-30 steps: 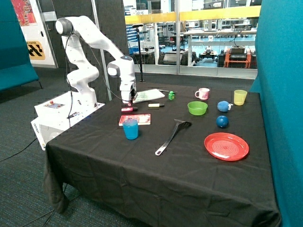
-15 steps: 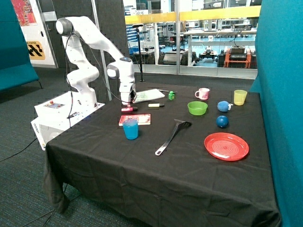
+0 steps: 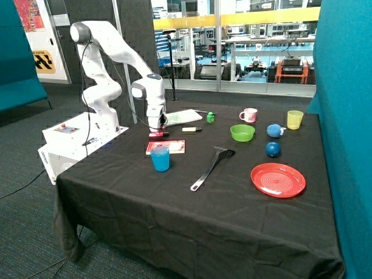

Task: Put a highlighter on each book

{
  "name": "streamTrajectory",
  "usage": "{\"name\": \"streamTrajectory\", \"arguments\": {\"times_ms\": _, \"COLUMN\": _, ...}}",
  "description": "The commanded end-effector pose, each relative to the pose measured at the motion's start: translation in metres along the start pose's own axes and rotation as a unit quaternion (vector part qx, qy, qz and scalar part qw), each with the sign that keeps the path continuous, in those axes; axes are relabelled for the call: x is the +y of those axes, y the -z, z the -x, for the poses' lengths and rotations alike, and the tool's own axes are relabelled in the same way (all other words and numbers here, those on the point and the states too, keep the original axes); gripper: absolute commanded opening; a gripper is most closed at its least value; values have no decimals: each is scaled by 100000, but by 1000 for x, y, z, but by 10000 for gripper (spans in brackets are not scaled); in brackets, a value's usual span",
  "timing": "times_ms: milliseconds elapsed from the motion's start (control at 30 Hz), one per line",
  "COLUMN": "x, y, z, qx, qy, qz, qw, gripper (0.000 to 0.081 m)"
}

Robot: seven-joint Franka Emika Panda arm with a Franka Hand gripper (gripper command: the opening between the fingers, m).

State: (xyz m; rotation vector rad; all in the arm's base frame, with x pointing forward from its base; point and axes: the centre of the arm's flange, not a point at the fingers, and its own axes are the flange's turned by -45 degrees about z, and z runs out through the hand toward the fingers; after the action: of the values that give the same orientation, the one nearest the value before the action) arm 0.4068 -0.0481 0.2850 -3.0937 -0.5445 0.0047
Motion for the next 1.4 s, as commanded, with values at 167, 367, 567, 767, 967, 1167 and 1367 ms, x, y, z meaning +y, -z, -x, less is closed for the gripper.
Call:
{"name": "streamTrajectory", "arguments": {"times_ms": 167, "x": -7, "y": -8, "z": -3, "qx": 145, "qy": 816, "qz": 46, "qw": 99997, "gripper": 538}}
{"name": "streamTrajectory", "arguments": {"times_ms": 367, "x": -8, "y": -6, "z": -11, "qx": 145, "qy": 835, "qz": 46, "qw": 99996, "gripper": 525}}
{"name": "streamTrajectory", "arguments": {"times_ms": 567, "x": -7, "y": -10, "z": -10, "qx": 145, "qy": 542, "qz": 45, "qw": 99998, "gripper": 518}}
{"name": "streamTrajectory", "arguments": {"times_ms": 767, "x": -5, "y": -12, "z": -9, "qx": 145, "qy": 394, "qz": 45, "qw": 99999, "gripper": 512}}
{"name": "streamTrajectory", "arguments": {"times_ms": 967, "x": -3, "y": -13, "z": -11, "qx": 145, "qy": 267, "qz": 45, "qw": 100000, "gripper": 503}}
{"name": "streamTrajectory", "arguments": {"times_ms": 1167, "x": -5, "y": -15, "z": -16, "qx": 145, "qy": 461, "qz": 45, "qw": 99999, "gripper": 500}}
{"name": "streamTrajectory", "arguments": {"times_ms": 1367, "x": -8, "y": -16, "z": -19, "qx": 145, "qy": 496, "qz": 45, "qw": 99999, "gripper": 357}}
